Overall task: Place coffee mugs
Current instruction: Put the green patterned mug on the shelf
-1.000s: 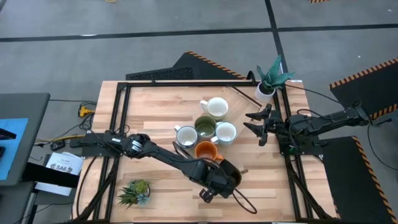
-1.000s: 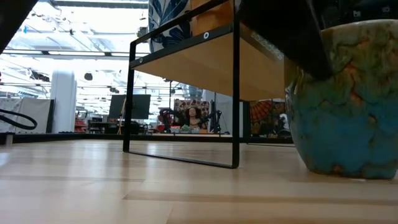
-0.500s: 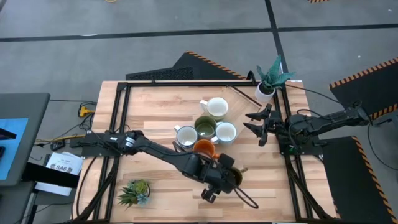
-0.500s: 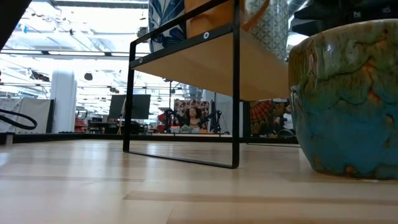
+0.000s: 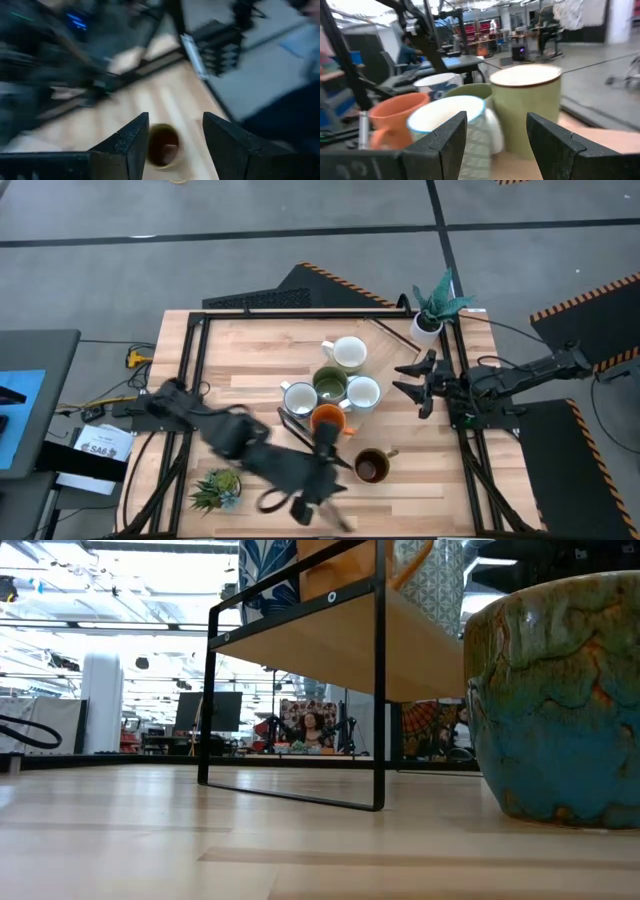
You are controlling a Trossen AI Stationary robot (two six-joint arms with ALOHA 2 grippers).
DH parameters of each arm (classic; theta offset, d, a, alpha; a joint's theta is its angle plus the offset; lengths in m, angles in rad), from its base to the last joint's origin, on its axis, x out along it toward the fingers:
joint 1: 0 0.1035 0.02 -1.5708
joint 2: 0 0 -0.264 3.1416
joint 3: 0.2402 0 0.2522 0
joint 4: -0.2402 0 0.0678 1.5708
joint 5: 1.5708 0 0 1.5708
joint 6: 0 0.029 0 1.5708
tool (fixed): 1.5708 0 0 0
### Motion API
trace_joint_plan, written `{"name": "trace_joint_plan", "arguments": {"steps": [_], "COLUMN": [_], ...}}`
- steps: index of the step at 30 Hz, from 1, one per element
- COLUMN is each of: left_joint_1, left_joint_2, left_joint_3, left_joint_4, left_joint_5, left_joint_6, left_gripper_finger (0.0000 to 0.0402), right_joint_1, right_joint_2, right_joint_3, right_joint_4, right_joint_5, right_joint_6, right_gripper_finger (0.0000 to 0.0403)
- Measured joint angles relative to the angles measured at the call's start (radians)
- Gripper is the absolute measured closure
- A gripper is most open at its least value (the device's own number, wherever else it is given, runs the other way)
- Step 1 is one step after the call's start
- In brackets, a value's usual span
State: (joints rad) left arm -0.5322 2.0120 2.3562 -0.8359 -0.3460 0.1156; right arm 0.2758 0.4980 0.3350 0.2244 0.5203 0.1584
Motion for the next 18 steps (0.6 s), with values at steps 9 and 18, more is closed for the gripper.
{"name": "trace_joint_plan", "arguments": {"steps": [9,18], "left_joint_1": [-0.108,-0.11], "left_joint_2": [-0.178,-0.465], "left_joint_3": [-0.297,-0.812], "left_joint_4": [0.042,0.382], "left_joint_5": [-0.448,-0.613], "left_joint_6": [-0.089,-0.167], "left_gripper_finger": [0.023,0.023], "right_joint_1": [0.115,0.259], "right_joint_2": [0.063,0.46], "right_joint_3": [0.15,0.501], "right_joint_4": [-0.28,-0.831], "right_joint_5": [-0.151,-0.183], "right_joint_6": [0.255,0.614], "right_gripper_finger": [0.0173,0.0173]}}
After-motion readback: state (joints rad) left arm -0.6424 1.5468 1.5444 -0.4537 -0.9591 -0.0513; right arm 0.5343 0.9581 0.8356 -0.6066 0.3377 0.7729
